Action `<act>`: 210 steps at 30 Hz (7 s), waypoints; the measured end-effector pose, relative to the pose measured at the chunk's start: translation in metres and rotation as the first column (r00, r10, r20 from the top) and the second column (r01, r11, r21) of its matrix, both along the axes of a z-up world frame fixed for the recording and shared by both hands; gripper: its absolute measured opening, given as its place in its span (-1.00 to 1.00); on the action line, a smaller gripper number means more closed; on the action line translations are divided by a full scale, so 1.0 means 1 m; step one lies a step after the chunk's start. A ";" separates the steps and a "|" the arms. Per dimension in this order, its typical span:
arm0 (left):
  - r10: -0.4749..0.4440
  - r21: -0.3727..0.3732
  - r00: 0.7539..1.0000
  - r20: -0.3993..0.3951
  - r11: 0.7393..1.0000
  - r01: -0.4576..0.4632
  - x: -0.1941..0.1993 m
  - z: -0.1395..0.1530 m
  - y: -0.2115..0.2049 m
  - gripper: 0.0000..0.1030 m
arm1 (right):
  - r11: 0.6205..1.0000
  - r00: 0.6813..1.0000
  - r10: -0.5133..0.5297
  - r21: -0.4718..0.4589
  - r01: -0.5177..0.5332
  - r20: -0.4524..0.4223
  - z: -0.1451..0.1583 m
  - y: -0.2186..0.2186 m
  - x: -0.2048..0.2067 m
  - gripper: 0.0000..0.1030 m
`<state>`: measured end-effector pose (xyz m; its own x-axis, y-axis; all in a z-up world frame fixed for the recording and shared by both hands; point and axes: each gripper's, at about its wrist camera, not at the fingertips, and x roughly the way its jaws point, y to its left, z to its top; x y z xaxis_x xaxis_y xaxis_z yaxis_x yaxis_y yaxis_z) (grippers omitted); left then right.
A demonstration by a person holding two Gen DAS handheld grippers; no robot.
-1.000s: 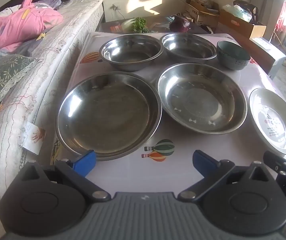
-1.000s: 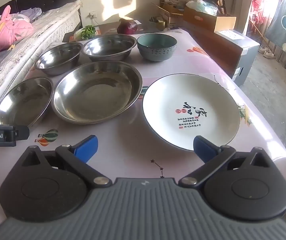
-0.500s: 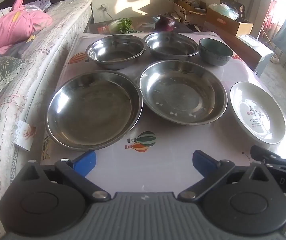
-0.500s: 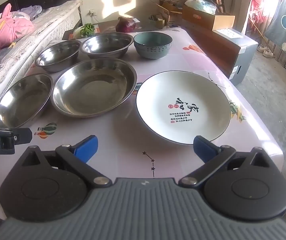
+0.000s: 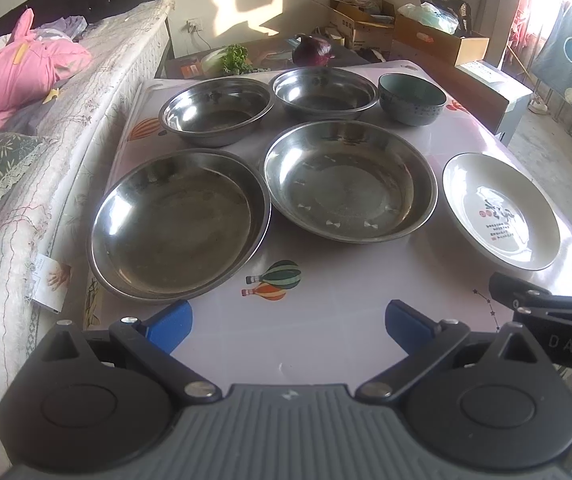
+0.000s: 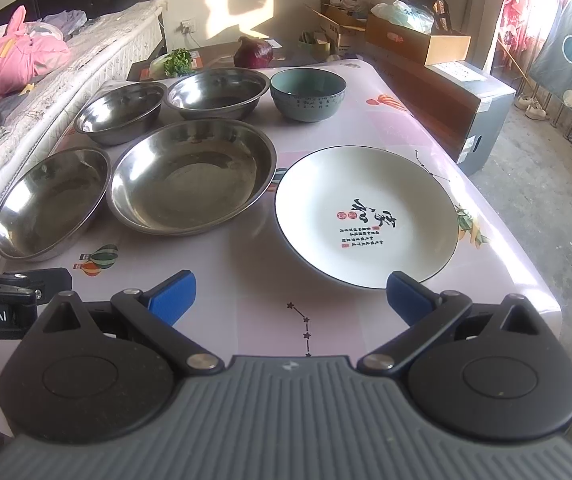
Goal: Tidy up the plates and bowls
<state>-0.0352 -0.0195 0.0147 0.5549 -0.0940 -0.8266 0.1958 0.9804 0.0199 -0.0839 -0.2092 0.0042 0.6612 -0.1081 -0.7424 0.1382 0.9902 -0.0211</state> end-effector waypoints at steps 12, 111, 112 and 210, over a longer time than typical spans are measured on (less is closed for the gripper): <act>0.008 -0.010 1.000 -0.013 1.000 -0.008 0.001 -0.003 0.005 1.00 | 1.000 1.000 0.004 -0.015 -0.004 0.006 0.003 0.002 -0.002 0.98; 0.218 -0.157 0.963 0.157 0.968 -0.194 0.233 0.004 0.138 0.72 | 0.912 0.908 0.312 0.181 -0.369 0.279 0.024 0.084 0.239 0.79; 0.205 -0.125 0.966 0.158 0.975 -0.187 0.241 0.000 0.135 0.69 | 0.907 0.910 0.322 0.189 -0.376 0.262 0.017 0.087 0.251 0.75; 0.168 0.033 0.983 -0.077 0.986 -0.166 0.316 -0.035 0.123 -0.31 | 0.861 0.890 0.453 0.234 -0.452 0.052 -0.030 0.121 0.368 -0.74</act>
<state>0.2811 0.1037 -0.0207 0.4939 0.0170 -0.8693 0.0310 0.9988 0.0371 0.2839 -0.0885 -0.0255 0.5918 0.3784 -0.7117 -0.3256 0.9200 0.2183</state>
